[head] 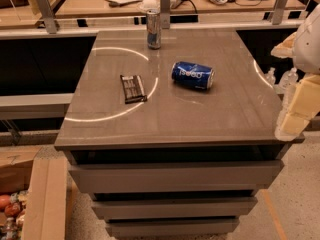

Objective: Place pepsi can upright

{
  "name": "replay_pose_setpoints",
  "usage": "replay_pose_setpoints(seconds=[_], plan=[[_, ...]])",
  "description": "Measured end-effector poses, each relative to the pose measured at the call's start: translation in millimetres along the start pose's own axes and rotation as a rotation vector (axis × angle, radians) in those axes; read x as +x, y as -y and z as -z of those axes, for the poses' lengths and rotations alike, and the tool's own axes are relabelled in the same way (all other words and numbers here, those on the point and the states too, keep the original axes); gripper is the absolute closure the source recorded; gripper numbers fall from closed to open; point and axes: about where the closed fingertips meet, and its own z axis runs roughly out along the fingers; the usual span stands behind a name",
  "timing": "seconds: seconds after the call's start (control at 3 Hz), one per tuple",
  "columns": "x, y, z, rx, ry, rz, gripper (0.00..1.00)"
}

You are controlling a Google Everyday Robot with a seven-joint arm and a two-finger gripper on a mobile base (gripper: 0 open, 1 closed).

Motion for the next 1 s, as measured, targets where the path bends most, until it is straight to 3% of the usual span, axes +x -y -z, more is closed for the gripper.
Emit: replay_pose_setpoints(seconds=[0.33, 1.0], plan=[[-5, 9, 0, 0.009, 0.014, -0.005, 0.00], [-33, 80, -28, -0.008, 0.079, -0.076, 0.00]])
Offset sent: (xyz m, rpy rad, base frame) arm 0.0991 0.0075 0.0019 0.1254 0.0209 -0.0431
